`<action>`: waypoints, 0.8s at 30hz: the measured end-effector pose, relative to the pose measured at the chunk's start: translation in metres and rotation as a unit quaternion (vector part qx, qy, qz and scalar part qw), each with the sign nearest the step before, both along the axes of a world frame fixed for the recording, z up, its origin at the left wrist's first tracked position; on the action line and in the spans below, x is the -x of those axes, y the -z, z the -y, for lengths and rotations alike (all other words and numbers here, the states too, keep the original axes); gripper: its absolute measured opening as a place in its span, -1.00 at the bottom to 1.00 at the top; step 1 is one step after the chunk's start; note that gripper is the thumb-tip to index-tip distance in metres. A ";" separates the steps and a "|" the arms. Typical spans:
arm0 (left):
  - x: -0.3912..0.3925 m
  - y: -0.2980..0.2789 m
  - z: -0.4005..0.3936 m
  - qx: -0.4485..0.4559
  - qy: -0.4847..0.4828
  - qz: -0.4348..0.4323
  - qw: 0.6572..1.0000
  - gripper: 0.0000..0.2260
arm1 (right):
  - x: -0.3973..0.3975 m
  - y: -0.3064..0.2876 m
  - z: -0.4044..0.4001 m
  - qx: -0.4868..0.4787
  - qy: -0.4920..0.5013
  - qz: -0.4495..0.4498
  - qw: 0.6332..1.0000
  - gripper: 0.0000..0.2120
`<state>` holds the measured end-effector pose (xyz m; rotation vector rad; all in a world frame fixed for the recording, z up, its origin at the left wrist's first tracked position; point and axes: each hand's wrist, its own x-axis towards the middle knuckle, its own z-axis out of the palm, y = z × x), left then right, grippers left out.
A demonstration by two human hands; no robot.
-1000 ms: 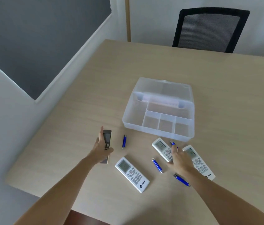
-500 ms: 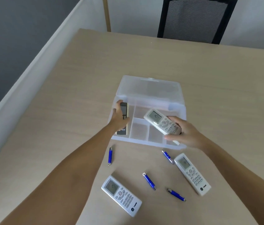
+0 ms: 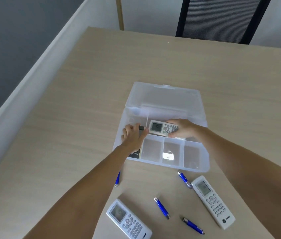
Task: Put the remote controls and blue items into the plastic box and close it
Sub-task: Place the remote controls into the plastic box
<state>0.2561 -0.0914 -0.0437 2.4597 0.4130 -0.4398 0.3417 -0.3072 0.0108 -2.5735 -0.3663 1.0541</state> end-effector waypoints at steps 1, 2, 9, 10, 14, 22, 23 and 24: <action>0.000 0.001 0.001 -0.003 0.002 0.000 1.000 -0.50 | 0.001 0.004 -0.003 0.002 0.000 -0.005 1.000 -0.36; -0.001 0.002 0.003 -0.006 0.002 0.000 1.000 -0.50 | 0.001 0.009 -0.006 0.007 -0.003 -0.006 1.000 -0.36; -0.005 -0.006 0.005 -0.006 0.008 -0.046 0.999 -0.48 | 0.016 0.003 -0.022 0.063 -0.043 -0.017 0.997 -0.59; -0.004 -0.009 0.004 -0.012 0.014 -0.056 0.998 -0.47 | 0.020 -0.003 -0.024 0.042 -0.033 -0.015 0.998 -0.59; 0.017 -0.034 0.002 -0.017 0.045 0.032 0.998 -0.43 | 0.049 -0.026 -0.009 -0.075 0.039 0.128 0.988 -0.60; 0.171 -0.048 -0.033 0.011 0.335 0.096 0.937 -0.64 | 0.184 -0.017 0.115 -0.091 0.133 0.304 0.939 -0.94; 0.189 -0.043 -0.035 0.010 0.352 0.070 0.933 -0.59 | 0.201 -0.009 0.128 -0.070 0.137 0.265 0.952 -0.91; 0.203 -0.037 -0.036 0.004 0.365 0.051 0.930 -0.53 | 0.215 -0.002 0.137 -0.054 0.143 0.221 0.963 -0.85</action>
